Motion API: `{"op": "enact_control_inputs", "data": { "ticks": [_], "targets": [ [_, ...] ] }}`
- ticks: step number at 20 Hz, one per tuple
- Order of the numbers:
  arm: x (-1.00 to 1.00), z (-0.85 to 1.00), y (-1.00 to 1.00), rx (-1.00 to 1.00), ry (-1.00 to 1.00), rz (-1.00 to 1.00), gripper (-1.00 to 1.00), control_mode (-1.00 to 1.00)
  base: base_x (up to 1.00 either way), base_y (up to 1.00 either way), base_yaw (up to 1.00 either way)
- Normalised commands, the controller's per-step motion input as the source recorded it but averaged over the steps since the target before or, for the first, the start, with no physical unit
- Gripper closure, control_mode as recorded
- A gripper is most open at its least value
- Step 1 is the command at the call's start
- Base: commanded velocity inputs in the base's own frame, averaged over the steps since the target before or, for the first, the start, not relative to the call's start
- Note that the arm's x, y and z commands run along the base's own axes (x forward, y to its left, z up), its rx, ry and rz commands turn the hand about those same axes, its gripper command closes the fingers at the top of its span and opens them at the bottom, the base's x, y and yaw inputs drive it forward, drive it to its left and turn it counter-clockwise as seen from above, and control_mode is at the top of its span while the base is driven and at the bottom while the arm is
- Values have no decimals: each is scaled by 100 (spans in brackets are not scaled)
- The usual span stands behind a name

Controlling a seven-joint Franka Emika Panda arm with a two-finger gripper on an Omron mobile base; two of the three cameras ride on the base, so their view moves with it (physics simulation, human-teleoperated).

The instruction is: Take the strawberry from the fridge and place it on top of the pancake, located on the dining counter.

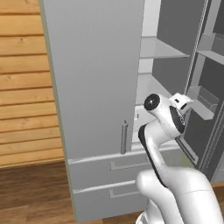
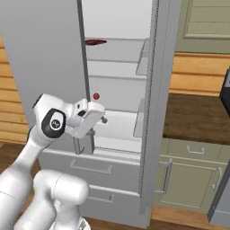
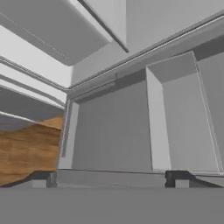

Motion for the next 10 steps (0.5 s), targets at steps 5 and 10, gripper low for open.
{"op": "enact_control_inputs", "data": {
  "ticks": [5,10],
  "targets": [
    [15,-33,91,66,-7,-24,-100,-100,0,0,0],
    [45,-37,40,71,-20,-40,-100,-100,0,0,0]
  ]
}}
